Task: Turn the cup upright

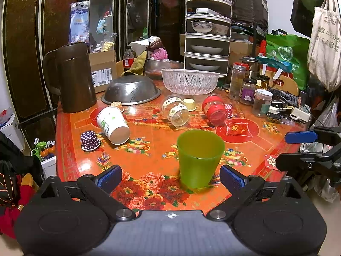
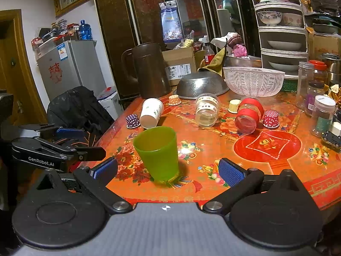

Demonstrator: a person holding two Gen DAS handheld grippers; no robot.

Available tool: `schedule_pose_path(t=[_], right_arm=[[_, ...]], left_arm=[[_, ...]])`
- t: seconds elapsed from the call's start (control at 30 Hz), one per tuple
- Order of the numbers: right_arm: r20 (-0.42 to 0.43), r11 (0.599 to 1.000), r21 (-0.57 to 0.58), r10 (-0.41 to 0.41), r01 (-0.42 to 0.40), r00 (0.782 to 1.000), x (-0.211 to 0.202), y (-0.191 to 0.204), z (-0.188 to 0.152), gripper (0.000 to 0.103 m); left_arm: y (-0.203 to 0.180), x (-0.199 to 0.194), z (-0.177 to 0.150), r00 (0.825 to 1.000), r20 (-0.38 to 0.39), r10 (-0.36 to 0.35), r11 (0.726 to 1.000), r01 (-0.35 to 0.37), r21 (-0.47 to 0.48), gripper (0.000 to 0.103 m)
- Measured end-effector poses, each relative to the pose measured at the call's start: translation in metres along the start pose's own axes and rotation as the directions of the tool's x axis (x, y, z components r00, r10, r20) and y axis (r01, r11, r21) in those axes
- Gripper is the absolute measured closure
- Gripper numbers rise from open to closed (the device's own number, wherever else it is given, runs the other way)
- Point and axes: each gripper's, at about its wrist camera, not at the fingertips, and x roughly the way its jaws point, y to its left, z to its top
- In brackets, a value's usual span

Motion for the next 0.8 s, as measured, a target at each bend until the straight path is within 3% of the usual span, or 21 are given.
schedule_pose_path(t=[0.8], right_arm=[[0.000,1.000,-0.005,0.004,-0.004,1.000,0.0043,-0.0003,-0.0007,0.001]], left_arm=[[0.0006,0.0016,0.0009,1.000,-0.004,-0.005,1.000,0.005,-0.010,0.004]])
